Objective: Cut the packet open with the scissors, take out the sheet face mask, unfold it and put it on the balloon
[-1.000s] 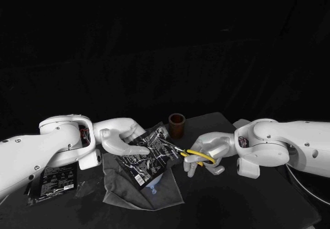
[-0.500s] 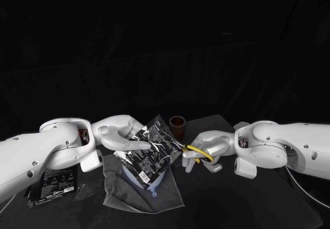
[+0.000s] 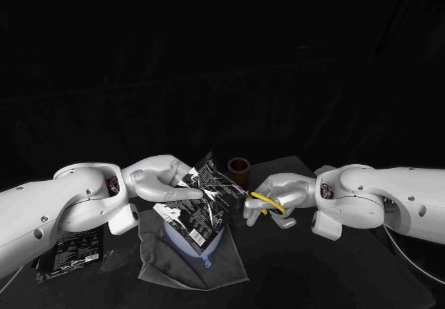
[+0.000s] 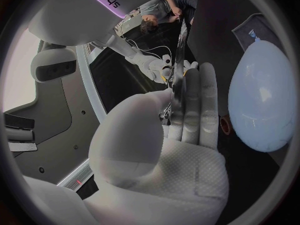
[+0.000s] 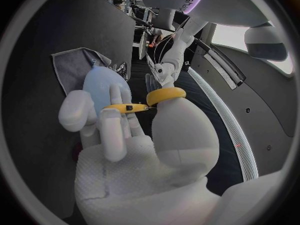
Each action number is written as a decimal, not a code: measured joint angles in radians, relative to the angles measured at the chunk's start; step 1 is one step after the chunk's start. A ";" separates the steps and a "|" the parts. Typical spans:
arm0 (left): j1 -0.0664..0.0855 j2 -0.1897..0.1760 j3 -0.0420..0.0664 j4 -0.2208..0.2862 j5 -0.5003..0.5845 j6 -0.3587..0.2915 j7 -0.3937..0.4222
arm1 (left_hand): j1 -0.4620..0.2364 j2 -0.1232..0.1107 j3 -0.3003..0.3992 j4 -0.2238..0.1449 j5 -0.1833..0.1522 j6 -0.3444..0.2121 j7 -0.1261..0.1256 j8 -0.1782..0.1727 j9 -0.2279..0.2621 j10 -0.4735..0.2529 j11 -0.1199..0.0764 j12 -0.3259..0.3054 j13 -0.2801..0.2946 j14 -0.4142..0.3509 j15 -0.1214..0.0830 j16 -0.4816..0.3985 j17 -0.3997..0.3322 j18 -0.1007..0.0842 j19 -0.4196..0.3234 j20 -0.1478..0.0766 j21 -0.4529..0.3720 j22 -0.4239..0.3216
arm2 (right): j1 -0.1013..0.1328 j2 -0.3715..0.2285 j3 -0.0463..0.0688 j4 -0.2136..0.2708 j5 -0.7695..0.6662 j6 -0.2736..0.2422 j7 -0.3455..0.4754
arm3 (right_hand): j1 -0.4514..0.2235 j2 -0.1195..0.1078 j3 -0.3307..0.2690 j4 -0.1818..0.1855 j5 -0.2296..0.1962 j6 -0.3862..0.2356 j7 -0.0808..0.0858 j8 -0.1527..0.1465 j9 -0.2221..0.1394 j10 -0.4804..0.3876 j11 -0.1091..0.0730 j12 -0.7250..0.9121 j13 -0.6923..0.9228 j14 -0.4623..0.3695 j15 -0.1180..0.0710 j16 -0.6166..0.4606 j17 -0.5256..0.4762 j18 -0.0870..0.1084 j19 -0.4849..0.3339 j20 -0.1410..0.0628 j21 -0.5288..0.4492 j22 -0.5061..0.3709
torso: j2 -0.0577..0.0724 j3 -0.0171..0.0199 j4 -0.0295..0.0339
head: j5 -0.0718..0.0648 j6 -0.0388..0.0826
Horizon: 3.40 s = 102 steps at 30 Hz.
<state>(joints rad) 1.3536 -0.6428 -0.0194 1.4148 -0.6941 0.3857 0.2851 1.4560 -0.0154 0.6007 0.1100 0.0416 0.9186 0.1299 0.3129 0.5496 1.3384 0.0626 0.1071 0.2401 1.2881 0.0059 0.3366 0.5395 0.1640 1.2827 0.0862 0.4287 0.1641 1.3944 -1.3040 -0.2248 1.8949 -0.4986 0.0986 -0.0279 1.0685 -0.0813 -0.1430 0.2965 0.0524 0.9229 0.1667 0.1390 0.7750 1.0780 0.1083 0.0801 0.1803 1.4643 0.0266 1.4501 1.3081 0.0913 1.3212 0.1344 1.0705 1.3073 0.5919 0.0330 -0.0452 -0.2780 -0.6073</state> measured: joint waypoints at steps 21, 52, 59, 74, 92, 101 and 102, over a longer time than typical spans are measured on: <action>0.001 0.003 0.000 0.000 -0.005 0.000 -0.007 | 0.001 0.001 0.000 0.000 0.003 0.001 -0.001 -0.004 0.000 0.000 0.000 -0.001 0.001 0.000 0.000 0.004 0.002 0.002 0.000 0.000 0.004 0.001 | -0.001 0.009 -0.001 -0.006 0.022 -0.037 0.035 | 0.012 0.022 0.003 -0.003 0.000 0.001 -0.001 0.004 -0.003 0.000 0.000 0.000 -0.006 0.000 0.000 -0.004 -0.002 -0.001 0.000 0.000 0.000 0.001 | 0.000 0.0000 0.0001 | 0.001 -0.002; 0.001 0.002 0.000 0.002 -0.039 0.013 -0.011 | 0.001 0.001 0.000 0.000 0.003 -0.003 -0.002 -0.001 0.000 0.000 0.000 -0.003 0.002 0.004 0.000 0.004 0.004 0.003 0.000 0.000 0.003 0.002 | -0.001 0.021 0.001 -0.016 0.027 -0.036 0.036 | 0.016 0.026 0.002 -0.002 0.000 0.000 -0.001 0.004 -0.011 -0.010 0.004 0.000 -0.016 0.004 0.004 -0.004 -0.007 0.003 -0.001 0.001 -0.008 0.001 | 0.000 0.0000 0.0004 | -0.002 -0.005; 0.001 0.002 0.000 0.003 -0.042 0.017 -0.012 | 0.001 0.001 0.000 0.000 0.003 -0.002 -0.001 -0.001 0.000 0.000 0.000 -0.004 0.002 0.006 0.002 0.004 0.004 0.003 0.000 0.000 0.003 0.002 | -0.001 0.025 0.001 -0.017 0.027 -0.039 0.037 | 0.013 0.023 -0.006 -0.002 0.000 -0.049 -0.004 -0.027 -0.035 -0.015 0.006 0.000 -0.030 0.004 0.004 -0.006 -0.014 0.003 -0.006 0.006 -0.013 0.001 | 0.000 0.0000 0.0004 | -0.002 -0.006; 0.002 0.001 0.001 0.001 -0.042 0.028 -0.018 | 0.001 0.001 0.000 0.000 0.002 -0.001 -0.001 -0.003 0.000 0.000 0.000 -0.004 0.004 0.003 -0.001 0.004 0.006 0.004 0.000 0.000 0.003 0.003 | -0.002 0.029 0.006 -0.014 0.026 -0.045 0.043 | 0.008 0.010 -0.006 -0.002 0.000 -0.069 -0.017 -0.051 -0.052 -0.033 0.010 0.003 -0.046 0.000 0.007 -0.007 -0.024 0.001 -0.014 0.007 -0.032 0.000 | 0.000 0.0006 0.0000 | 0.003 -0.002; 0.002 0.003 0.002 -0.006 -0.025 0.052 -0.032 | 0.001 0.001 0.000 0.000 0.000 -0.002 -0.002 -0.005 0.000 0.000 0.000 -0.004 0.005 0.003 0.000 0.004 0.008 0.003 0.000 0.000 0.008 0.004 | -0.002 0.040 0.013 -0.016 0.029 -0.055 0.050 | 0.007 -0.008 -0.006 -0.003 0.000 -0.084 -0.017 -0.070 -0.071 -0.066 0.020 0.003 -0.069 0.000 0.015 -0.008 -0.038 0.016 -0.036 0.014 -0.071 0.001 | 0.000 0.0000 0.0000 | 0.002 -0.001; 0.002 0.003 0.001 -0.016 0.002 0.072 -0.043 | 0.002 0.002 0.000 0.000 0.003 -0.004 -0.003 -0.005 0.000 -0.002 0.002 -0.004 0.008 0.003 0.000 0.004 0.008 0.002 0.000 0.000 0.008 0.004 | -0.001 0.034 0.014 -0.015 0.027 -0.051 0.049 | 0.034 0.020 -0.004 -0.001 0.000 -0.060 0.010 -0.046 -0.075 -0.026 0.019 0.038 -0.073 0.000 0.015 -0.007 -0.031 0.016 -0.033 0.013 -0.050 0.001 | 0.000 0.0001 -0.0006 | 0.006 -0.006; 0.002 0.003 0.001 -0.017 0.006 0.075 -0.045 | 0.002 0.002 0.000 0.000 0.003 -0.003 -0.003 -0.005 0.000 -0.002 0.002 -0.004 0.008 0.002 0.001 0.004 0.009 0.002 0.000 0.000 0.008 0.004 | -0.001 0.031 0.014 -0.015 0.026 -0.050 0.049 | 0.042 0.028 -0.004 -0.001 0.000 -0.047 0.016 -0.038 -0.075 -0.013 0.022 0.049 -0.071 0.000 0.015 -0.005 -0.024 0.016 -0.026 0.009 -0.037 0.001 | 0.000 0.0000 -0.0006 | 0.006 -0.007</action>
<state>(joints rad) 1.3554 -0.6398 -0.0188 1.3979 -0.6882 0.4609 0.2405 1.4579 -0.0135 0.6006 0.1098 0.0445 0.9151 0.1269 0.3079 0.5494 1.3365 0.0645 0.1033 0.2480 1.2900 0.0074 0.3405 0.5481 0.1657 1.2829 0.0865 0.4365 0.1678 1.3932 -1.2729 -0.2109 1.8801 -0.4724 0.0485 0.0214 1.1101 -0.0529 -0.1469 0.2955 0.0525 0.8754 0.1831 0.1005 0.7004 1.0652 0.1307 0.1290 0.1090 1.4647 0.0412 1.4449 1.2838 0.1076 1.2953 0.1438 1.0337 1.3081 0.5917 0.0330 -0.0457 -0.2724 -0.6139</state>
